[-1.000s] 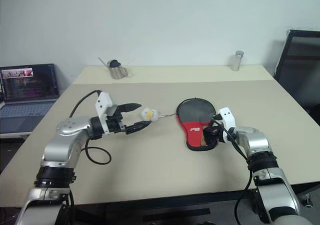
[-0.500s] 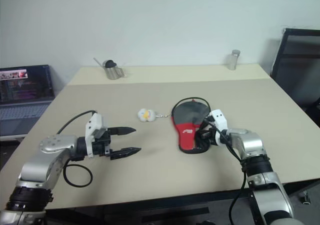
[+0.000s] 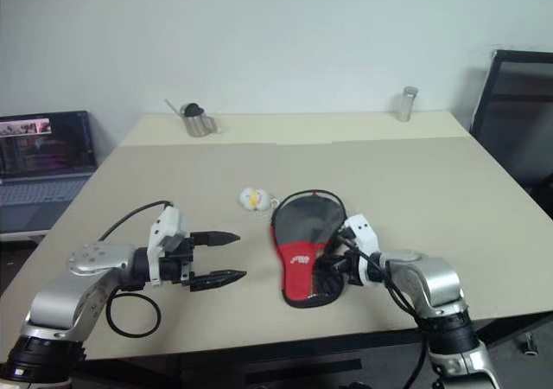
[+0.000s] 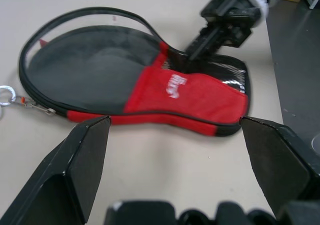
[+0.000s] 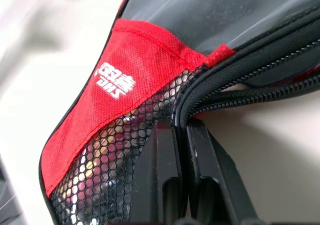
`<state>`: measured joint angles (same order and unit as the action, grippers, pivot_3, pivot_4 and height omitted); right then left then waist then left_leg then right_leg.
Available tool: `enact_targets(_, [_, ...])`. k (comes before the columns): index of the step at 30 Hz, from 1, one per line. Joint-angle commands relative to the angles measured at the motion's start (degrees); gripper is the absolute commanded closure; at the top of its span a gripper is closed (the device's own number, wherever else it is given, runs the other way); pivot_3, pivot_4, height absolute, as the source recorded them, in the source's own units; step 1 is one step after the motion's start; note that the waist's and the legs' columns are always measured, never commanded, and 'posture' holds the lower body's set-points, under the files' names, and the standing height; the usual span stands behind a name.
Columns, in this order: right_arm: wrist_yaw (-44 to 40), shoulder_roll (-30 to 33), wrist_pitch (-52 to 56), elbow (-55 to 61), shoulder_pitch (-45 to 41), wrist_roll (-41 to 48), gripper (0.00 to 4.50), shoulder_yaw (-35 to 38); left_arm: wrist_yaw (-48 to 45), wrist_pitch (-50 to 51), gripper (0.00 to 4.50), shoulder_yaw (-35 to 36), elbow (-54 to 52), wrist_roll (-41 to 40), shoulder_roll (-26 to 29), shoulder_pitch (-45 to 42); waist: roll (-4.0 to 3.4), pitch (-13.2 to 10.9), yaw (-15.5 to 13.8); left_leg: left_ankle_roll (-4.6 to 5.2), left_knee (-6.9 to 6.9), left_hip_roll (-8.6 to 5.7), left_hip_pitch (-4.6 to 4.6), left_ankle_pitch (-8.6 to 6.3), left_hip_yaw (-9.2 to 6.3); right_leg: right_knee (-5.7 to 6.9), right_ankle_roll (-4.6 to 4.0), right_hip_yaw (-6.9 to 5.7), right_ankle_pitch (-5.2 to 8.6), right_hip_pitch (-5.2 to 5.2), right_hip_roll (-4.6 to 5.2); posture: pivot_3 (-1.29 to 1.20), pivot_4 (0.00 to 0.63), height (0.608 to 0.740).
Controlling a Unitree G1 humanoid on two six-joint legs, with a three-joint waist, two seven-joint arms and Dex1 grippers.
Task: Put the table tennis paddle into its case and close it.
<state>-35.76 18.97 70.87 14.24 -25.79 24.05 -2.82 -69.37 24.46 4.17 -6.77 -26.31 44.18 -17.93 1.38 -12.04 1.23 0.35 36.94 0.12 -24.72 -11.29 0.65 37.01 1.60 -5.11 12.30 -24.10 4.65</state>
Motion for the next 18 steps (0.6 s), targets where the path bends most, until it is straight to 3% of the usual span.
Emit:
enact_targets(1, [1.64,-0.29,3.98,6.91,2.6,3.63,4.47,2.23,-0.58,-0.52,0.0,-0.5,-1.19,-0.31,0.84,-1.02,0.0,0.0,-0.07,0.0,0.01,0.0,0.0,0.0,0.01,0.0,0.0,0.01,0.0,0.0,0.0,0.0,0.15,0.74])
enact_targets(18, [7.8,-1.73,9.3,14.04,8.09,8.09,4.47,4.07,-1.33,-1.21,0.0,-2.43,0.6,0.01,0.16,-3.49,0.0,0.0,-1.03,0.0,0.01,0.01,-0.01,-0.01,-0.02,-0.03,-0.02,-0.03,0.01,0.0,-0.01,0.0,0.15,0.74])
